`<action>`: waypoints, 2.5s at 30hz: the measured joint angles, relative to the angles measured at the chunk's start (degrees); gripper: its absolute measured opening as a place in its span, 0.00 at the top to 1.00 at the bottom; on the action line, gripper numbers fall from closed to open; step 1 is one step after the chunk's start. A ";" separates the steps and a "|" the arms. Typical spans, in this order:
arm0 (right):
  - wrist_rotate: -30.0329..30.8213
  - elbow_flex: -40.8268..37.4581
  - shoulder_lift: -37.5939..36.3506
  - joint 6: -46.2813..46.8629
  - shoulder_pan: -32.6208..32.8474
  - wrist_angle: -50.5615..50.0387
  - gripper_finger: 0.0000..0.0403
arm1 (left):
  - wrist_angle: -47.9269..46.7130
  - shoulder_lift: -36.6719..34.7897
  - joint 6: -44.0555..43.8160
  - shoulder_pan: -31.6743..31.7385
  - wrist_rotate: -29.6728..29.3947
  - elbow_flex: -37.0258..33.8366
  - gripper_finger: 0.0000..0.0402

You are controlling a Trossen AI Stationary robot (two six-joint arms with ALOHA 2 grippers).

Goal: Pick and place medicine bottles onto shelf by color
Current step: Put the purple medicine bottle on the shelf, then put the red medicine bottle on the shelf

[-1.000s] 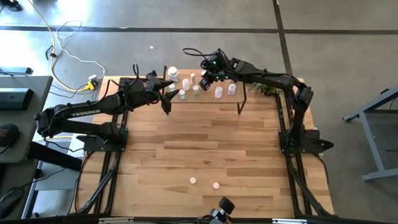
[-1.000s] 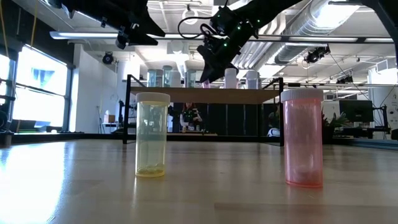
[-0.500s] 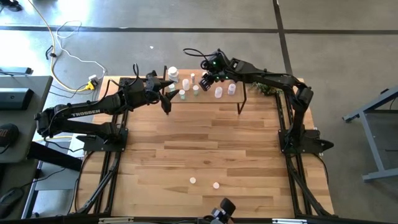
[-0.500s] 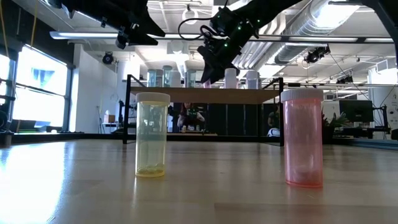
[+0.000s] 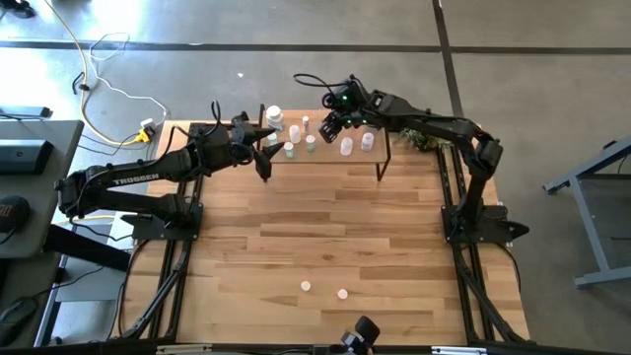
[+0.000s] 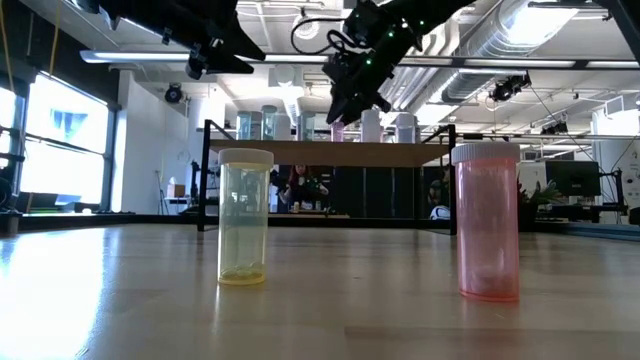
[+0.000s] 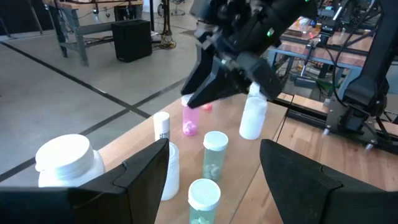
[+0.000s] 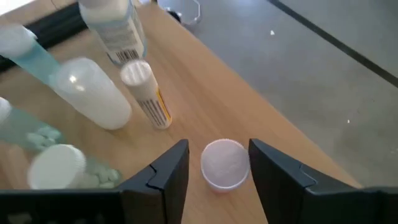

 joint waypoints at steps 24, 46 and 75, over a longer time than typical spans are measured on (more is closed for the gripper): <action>-0.25 0.02 -11.53 13.24 11.40 -10.75 0.61 | -4.10 0.00 -0.53 -7.54 7.71 0.00 0.40; 3.48 0.02 -11.38 36.68 40.06 -25.14 0.61 | -13.00 0.00 -13.68 -33.60 8.30 0.00 0.40; 6.29 -0.07 2.17 31.26 63.07 -22.92 0.49 | -13.96 0.00 -16.74 -46.49 2.70 0.00 0.40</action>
